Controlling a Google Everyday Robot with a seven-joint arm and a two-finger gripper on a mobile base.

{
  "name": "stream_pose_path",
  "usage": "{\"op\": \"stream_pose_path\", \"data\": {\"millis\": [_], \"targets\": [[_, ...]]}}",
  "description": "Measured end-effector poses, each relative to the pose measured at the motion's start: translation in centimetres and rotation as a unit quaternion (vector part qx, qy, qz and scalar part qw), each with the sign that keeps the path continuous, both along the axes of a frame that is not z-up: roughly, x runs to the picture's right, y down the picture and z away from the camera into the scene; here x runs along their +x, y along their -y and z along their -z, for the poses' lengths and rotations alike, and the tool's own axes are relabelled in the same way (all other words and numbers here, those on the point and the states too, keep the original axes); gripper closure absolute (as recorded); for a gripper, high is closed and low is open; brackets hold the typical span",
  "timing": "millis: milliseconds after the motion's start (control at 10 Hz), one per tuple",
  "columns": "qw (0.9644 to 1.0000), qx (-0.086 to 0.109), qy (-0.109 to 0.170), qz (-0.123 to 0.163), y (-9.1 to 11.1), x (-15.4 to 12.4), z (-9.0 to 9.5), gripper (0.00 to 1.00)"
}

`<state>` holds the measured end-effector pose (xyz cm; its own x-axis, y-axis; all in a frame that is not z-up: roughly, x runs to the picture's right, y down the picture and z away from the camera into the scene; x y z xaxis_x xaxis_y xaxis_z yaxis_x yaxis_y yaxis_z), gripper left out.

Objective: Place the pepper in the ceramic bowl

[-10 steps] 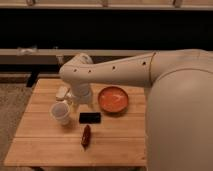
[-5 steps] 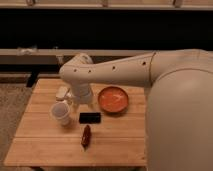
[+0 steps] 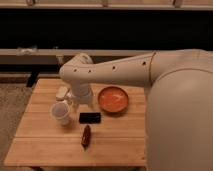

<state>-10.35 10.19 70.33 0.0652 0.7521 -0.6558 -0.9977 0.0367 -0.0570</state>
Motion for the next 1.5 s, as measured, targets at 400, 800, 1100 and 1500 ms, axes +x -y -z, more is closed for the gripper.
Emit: {"op": "stream_pose_path", "data": {"millis": [400, 800, 1100, 1500], "targets": [[1.0, 0.0, 0.0, 0.0, 0.0, 0.0, 0.0, 0.35], [1.0, 0.0, 0.0, 0.0, 0.0, 0.0, 0.0, 0.35], [0.9999, -0.002, -0.007, 0.012, -1.8, -0.1, -0.3, 0.35], [0.9995, -0.026, -0.017, 0.005, -8.0, -0.1, -3.8, 0.35]]}}
